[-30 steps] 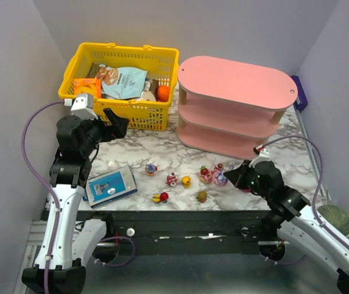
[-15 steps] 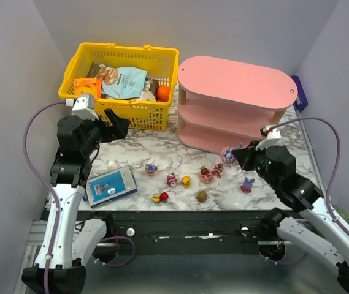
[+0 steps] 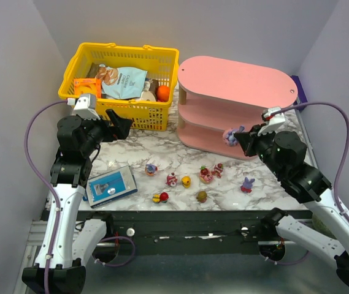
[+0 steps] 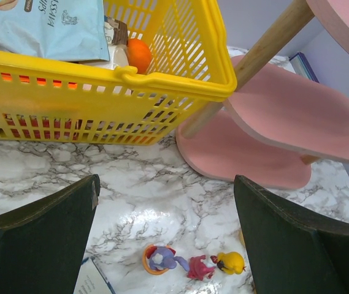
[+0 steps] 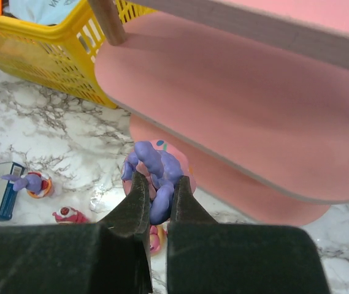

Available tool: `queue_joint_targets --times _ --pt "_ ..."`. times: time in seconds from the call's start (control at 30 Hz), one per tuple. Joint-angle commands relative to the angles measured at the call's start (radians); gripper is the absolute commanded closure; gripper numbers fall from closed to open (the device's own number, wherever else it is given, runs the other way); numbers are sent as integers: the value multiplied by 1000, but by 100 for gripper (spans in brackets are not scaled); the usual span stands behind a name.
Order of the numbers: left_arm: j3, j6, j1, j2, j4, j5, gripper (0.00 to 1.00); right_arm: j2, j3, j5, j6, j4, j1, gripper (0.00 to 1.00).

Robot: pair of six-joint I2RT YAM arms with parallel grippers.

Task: Place and organize the plastic toys onto the shelf

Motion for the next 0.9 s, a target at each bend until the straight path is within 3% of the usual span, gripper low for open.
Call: queue_joint_targets --times 0.0,0.27,0.57,0.6,0.67,0.77,0.87 --pt "-13 2 3 -11 24 41 1 15 65 -32 -71 30 8 99" --pt "-22 -16 3 -8 36 33 1 58 79 -152 -96 24 6 99" --pt "-102 -141 8 -60 134 -36 1 101 44 -437 -113 1 6 99" --pt "-99 -126 10 -55 128 -12 1 107 42 -468 -113 1 6 99" --pt "-91 -92 8 -28 149 172 1 130 39 -506 -119 3 6 99" --pt "-132 -153 -12 -8 260 318 1 165 36 -601 -120 14 6 99" --pt "-149 -129 -139 0 252 254 1 210 27 -675 -107 46 6 99"
